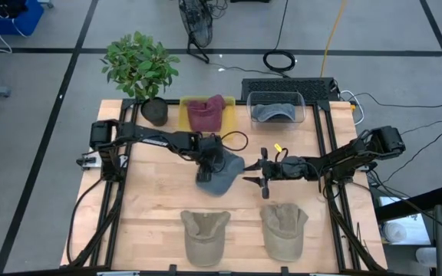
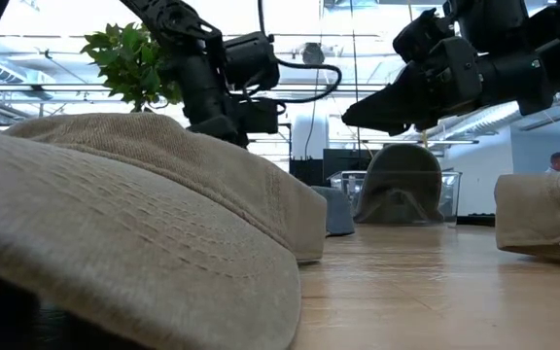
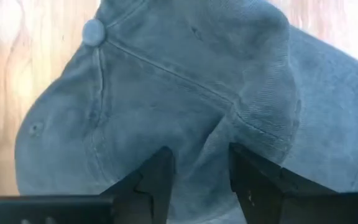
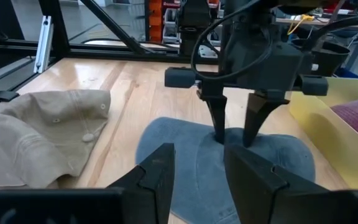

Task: Pick & Place hat
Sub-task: Put the blue cap into the transparent bin

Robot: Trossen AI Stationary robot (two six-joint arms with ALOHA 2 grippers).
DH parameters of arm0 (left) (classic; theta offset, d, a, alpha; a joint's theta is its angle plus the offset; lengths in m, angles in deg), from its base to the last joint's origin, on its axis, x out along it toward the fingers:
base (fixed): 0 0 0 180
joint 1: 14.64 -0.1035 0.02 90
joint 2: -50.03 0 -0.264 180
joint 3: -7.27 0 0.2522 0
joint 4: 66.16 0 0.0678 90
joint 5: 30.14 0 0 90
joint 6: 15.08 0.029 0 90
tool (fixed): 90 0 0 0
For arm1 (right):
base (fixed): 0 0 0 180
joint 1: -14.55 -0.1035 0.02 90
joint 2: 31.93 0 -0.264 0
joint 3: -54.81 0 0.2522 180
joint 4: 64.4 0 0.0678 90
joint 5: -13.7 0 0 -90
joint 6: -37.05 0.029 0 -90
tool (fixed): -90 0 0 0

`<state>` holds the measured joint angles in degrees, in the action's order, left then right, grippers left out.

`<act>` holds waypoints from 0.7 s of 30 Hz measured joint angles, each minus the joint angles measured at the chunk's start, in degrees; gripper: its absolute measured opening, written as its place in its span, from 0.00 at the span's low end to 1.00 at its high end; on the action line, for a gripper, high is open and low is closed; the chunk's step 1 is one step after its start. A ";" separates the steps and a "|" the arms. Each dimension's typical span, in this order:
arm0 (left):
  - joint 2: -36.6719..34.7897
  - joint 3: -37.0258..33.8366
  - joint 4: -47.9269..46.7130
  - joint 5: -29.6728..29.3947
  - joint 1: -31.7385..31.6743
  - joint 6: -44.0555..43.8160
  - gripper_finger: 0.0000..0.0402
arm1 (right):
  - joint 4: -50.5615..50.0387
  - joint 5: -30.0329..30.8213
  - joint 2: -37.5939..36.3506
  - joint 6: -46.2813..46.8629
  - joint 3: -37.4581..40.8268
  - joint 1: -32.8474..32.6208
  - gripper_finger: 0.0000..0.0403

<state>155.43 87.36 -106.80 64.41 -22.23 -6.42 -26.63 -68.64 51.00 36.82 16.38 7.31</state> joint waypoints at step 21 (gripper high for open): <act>-2.48 0.28 5.04 5.90 0.97 -11.85 0.02 | -4.14 2.93 2.46 -0.53 -1.39 0.00 0.33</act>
<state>152.96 87.64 -101.76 70.31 -21.26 -18.27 -30.77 -65.71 53.46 36.29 14.99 7.31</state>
